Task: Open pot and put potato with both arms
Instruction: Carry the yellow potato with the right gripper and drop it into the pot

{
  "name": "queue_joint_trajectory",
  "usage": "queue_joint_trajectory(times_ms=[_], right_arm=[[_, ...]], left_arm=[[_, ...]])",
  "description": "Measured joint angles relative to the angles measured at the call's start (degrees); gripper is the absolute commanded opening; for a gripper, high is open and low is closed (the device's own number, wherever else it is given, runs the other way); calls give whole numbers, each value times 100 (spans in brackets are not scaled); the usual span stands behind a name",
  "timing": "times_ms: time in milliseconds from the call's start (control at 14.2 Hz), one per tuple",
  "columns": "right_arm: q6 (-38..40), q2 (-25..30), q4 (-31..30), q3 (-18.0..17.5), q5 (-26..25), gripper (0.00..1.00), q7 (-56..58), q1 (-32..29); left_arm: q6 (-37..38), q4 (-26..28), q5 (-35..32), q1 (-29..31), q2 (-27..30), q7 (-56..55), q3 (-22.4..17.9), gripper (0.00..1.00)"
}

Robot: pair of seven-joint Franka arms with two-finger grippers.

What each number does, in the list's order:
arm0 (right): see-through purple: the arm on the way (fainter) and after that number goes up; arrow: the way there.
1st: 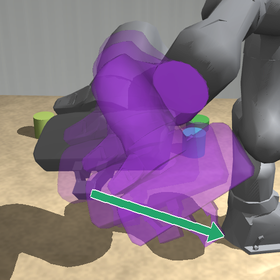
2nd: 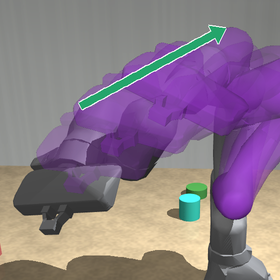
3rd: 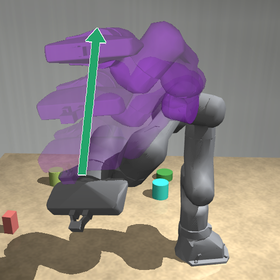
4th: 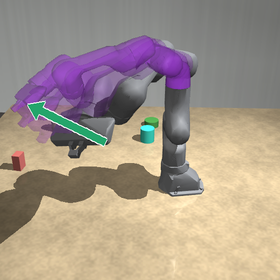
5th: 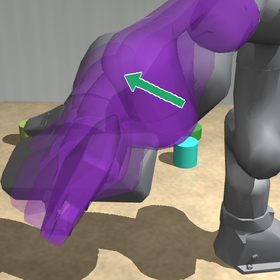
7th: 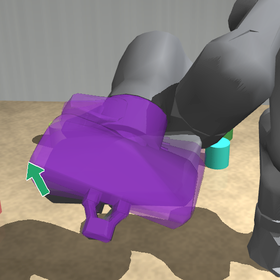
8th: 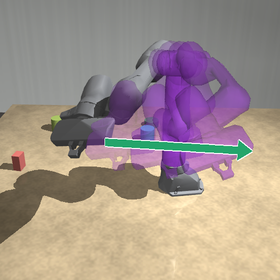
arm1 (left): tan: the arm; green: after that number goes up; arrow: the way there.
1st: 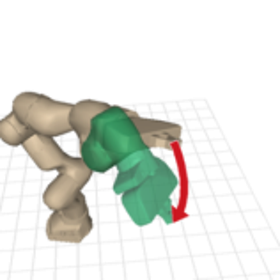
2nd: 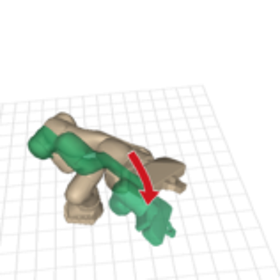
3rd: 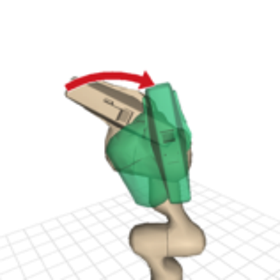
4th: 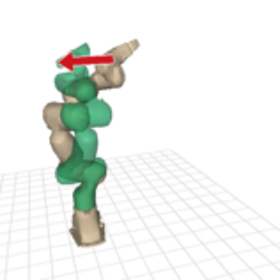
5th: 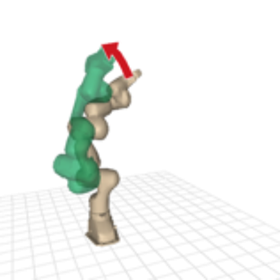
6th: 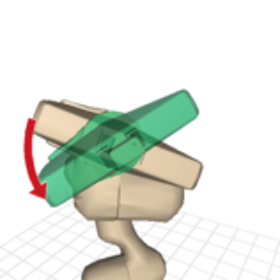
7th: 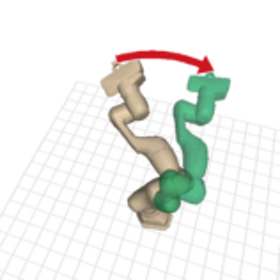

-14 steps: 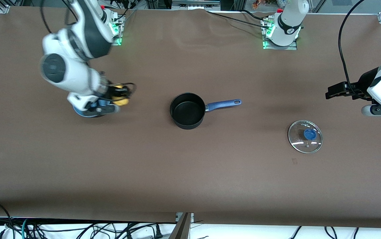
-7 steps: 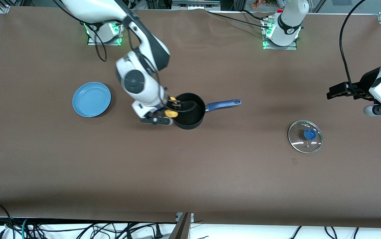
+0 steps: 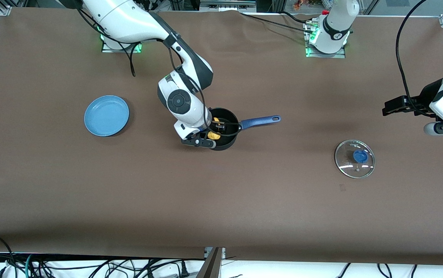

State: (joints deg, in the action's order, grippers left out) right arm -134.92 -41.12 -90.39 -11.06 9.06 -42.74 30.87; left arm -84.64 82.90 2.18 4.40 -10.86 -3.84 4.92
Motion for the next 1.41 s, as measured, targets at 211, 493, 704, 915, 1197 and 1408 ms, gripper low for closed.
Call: queue_joint_trajectory(times_ms=[211, 493, 704, 915, 1197, 1408], right_arm=[[-102, -175, 9, 1, -1, 32, -10, 103], [-168, -287, 56, 6, -161, 100, -32, 180], [-18, -233, 280, 19, -372, 100, -40, 196], [856, 246, 522, 247, -438, 100, -40, 195], [2251, 1435, 597, 1003, -465, 100, 253, 174], [3081, 2111, 574, 1753, -468, 100, 1135, 155]], left_arm=[[0, 0, 0, -1, 0, -23, 2, 100], [0, 0, 0, 0, 0, -82, 2, 100], [0, 0, 0, 0, 0, -98, 1, 100], [0, -1, 0, -7, 0, -104, 1, 100], [0, -2, 0, -15, 0, -104, -1, 100], [0, -2, 0, -16, 0, -104, -3, 100]])
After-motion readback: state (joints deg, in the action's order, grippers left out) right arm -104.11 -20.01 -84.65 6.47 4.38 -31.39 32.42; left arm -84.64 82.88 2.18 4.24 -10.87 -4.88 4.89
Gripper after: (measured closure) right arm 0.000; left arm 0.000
